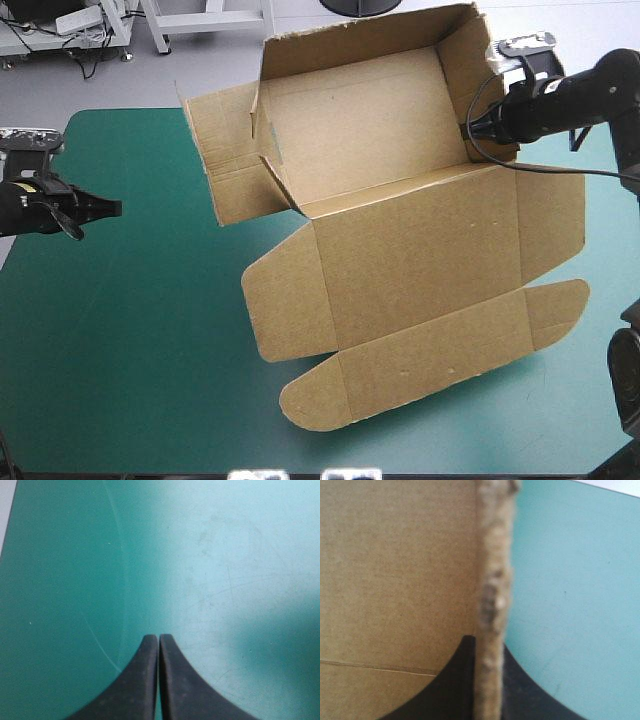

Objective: Fold the box

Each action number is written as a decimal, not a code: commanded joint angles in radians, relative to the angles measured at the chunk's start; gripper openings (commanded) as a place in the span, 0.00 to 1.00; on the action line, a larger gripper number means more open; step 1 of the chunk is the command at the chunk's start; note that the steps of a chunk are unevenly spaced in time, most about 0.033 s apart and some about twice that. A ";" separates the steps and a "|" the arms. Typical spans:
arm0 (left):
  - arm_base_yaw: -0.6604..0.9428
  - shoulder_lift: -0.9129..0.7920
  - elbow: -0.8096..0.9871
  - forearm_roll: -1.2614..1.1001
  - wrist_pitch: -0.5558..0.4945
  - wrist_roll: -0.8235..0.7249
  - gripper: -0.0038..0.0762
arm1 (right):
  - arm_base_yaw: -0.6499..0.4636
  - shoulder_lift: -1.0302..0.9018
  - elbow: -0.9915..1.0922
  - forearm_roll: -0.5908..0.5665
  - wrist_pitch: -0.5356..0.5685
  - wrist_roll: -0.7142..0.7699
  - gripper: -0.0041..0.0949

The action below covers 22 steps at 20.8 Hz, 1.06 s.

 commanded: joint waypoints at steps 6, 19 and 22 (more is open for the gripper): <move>0.135 0.108 -0.030 -0.730 0.116 0.455 0.05 | -0.020 -0.079 -0.031 0.187 0.013 -0.035 0.02; -0.063 0.182 -0.030 -1.097 0.323 0.622 0.04 | -0.016 -0.074 -0.031 0.207 0.012 -0.048 0.02; -0.104 0.180 -0.030 -1.148 0.323 0.614 0.05 | -0.016 -0.058 -0.031 0.203 0.012 -0.048 0.02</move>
